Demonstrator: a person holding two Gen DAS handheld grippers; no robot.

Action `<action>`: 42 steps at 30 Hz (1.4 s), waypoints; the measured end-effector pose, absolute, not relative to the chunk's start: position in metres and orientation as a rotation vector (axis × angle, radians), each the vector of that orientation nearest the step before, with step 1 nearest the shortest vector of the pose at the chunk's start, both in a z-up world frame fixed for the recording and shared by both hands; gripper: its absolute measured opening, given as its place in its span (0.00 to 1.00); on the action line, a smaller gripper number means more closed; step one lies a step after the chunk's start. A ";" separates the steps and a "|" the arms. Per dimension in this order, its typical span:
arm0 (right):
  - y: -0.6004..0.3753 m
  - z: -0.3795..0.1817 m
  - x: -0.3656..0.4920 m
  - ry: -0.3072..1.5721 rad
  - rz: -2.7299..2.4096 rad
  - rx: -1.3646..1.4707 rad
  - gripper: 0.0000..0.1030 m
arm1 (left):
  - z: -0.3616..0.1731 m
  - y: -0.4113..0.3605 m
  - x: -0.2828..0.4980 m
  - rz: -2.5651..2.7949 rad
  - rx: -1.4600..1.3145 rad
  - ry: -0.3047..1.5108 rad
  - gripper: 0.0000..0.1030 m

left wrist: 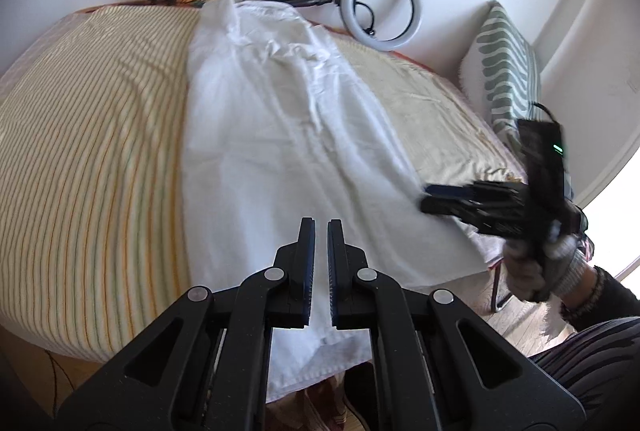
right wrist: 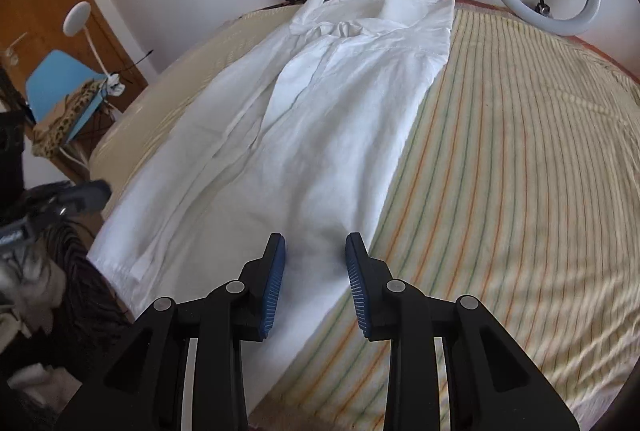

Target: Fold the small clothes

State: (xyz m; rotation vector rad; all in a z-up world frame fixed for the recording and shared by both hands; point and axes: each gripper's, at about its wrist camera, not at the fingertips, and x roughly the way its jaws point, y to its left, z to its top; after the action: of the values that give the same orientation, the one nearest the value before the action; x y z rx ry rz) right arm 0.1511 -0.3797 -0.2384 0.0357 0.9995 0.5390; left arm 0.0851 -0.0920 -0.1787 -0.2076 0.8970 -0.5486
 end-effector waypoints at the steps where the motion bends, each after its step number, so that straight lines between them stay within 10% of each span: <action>1: -0.382 -0.239 0.143 1.000 0.535 0.023 0.29 | -0.184 -0.090 0.085 -0.542 -0.218 0.909 0.02; 8: -0.380 -0.230 0.099 1.027 0.550 -0.164 0.28 | -0.192 -0.071 0.078 -0.486 -0.259 0.923 0.06; 12: -0.399 -0.221 0.096 1.031 0.534 -0.056 0.29 | -0.192 -0.051 0.076 -0.432 -0.262 0.929 0.41; 22: -0.433 -0.249 0.111 1.150 0.613 0.363 0.29 | -0.214 -0.024 0.064 -0.473 -0.388 1.075 0.41; 27: -0.429 -0.257 0.104 1.184 0.654 0.417 0.30 | -0.223 -0.013 0.065 -0.517 -0.558 1.155 0.39; 31: -0.421 -0.259 0.101 1.194 0.661 0.413 0.30 | -0.226 -0.017 0.067 -0.546 -0.558 1.182 0.06; 35: -0.407 -0.261 0.104 1.225 0.661 0.397 0.04 | -0.214 -0.016 0.063 -0.558 -0.585 1.148 0.02; 42: -0.399 -0.269 0.100 1.224 0.644 0.387 0.01 | -0.232 -0.013 0.065 -0.526 -0.543 1.187 0.01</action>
State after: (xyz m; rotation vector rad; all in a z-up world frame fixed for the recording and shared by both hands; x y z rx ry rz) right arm 0.1005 -0.3993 -0.2688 0.3873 1.2239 0.6443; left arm 0.0652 -0.0126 -0.2324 -0.5428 1.1870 -0.5257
